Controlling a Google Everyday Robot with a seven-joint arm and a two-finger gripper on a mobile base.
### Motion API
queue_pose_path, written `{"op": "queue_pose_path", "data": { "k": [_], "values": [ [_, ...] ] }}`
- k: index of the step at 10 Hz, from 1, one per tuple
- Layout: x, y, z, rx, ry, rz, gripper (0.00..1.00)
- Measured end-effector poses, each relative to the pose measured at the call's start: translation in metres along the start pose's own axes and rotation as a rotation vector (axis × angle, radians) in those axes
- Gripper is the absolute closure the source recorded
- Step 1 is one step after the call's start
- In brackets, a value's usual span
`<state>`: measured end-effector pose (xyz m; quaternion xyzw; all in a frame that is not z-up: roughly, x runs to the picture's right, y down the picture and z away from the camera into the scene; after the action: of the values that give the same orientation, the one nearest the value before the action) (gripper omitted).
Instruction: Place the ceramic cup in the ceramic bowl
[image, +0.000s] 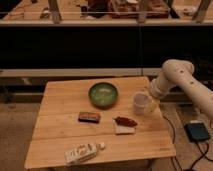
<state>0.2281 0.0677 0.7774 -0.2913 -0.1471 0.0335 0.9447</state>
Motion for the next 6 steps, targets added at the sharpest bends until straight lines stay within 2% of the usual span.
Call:
{"op": "queue_pose_path", "data": {
  "k": [4,6],
  "values": [
    [-0.003,0.01,0.005,0.006,0.042,0.003,0.2],
    [-0.005,0.013,0.019,-0.015,0.038,0.004,0.2]
  ]
}}
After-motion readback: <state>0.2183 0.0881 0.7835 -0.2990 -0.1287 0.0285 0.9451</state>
